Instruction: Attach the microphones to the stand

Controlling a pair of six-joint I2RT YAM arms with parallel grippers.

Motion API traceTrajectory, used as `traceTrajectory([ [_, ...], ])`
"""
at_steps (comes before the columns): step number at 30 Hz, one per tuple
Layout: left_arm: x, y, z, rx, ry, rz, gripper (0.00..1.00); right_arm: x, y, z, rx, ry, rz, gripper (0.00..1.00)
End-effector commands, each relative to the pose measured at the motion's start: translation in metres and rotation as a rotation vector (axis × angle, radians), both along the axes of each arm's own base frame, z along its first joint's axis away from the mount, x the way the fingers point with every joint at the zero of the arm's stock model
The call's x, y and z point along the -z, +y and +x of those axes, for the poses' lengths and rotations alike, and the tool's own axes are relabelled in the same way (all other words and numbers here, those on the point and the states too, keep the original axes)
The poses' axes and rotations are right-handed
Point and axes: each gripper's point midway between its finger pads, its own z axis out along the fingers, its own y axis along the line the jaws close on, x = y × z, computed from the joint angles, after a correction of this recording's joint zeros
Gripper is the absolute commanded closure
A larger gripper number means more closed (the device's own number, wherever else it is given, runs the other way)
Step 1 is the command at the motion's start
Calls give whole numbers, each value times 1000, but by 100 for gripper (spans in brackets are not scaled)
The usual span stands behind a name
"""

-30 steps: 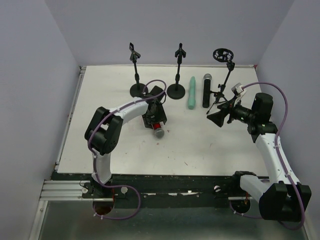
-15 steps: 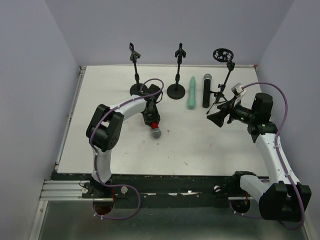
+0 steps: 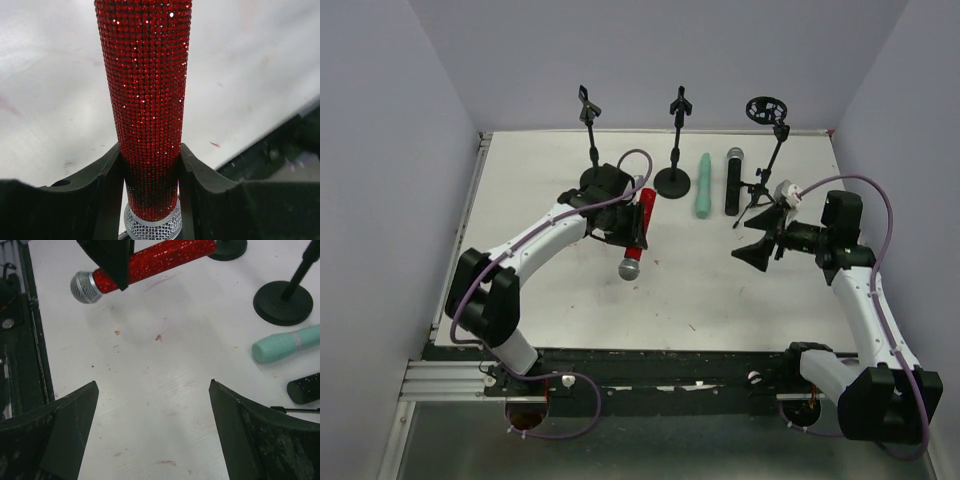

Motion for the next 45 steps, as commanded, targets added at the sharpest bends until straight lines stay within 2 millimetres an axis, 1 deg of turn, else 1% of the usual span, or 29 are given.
traceTrajectory([
  [1, -60, -41, -60, 444, -16, -303, 100, 9, 16, -52, -326, -271, -46, 0],
  [3, -74, -46, -87, 534, 80, -397, 100, 13, 20, -62, -409, -390, -85, 0],
  [4, -80, -48, -98, 574, 118, -439, 100, 13, 20, -65, -432, -415, -96, 0],
  [5, -85, -49, -109, 602, 159, -473, 100, 7, 20, -63, -453, -465, -117, 0],
  [7, -93, -51, -125, 652, 207, -527, 100, -1, 21, -58, -492, -503, -144, 0],
  [10, -99, -57, -140, 706, 244, -576, 100, -11, 28, -61, -576, -541, -160, 0],
  [11, -99, -60, -143, 718, 254, -576, 100, -13, 36, -65, -621, -541, -153, 0],
  [13, -98, -65, -150, 747, 277, -565, 100, -13, 45, -69, -677, -540, -167, 0],
  [16, -97, -75, -157, 783, 301, -548, 100, -10, 58, -72, -739, -533, -204, 0],
  [19, -91, -81, -160, 795, 335, -523, 100, -3, 69, -77, -784, -530, -262, 0],
  [24, -92, -92, -167, 827, 363, -523, 100, 24, 75, -79, -834, -494, -373, 2],
  [28, -94, -96, -166, 829, 364, -521, 100, 45, 80, -82, -858, -482, -480, 10],
  [30, -94, -97, -164, 820, 363, -516, 100, 52, 80, -85, -866, -481, -517, 14],
  [32, -91, -98, -162, 810, 369, -506, 100, 54, 81, -87, -868, -479, -532, 21],
  [35, -90, -100, -159, 796, 368, -496, 99, 52, 82, -90, -868, -486, -534, 32],
  [36, -90, -100, -159, 792, 367, -495, 98, 52, 83, -91, -868, -482, -532, 38],
  [39, -95, -101, -156, 777, 341, -492, 87, 48, 84, -94, -866, -483, -517, 52],
  [40, -96, -102, -155, 772, 330, -490, 80, 48, 85, -95, -867, -479, -510, 59],
  [42, -99, -102, -151, 754, 305, -482, 70, 46, 86, -100, -874, -476, -491, 69],
  [43, -102, -102, -151, 750, 290, -484, 63, 45, 87, -103, -879, -472, -478, 73],
  [44, -105, -101, -150, 740, 273, -482, 54, 44, 87, -106, -881, -466, -465, 77],
  [45, -107, -101, -147, 728, 249, -484, 41, 44, 88, -110, -885, -457, -449, 81],
])
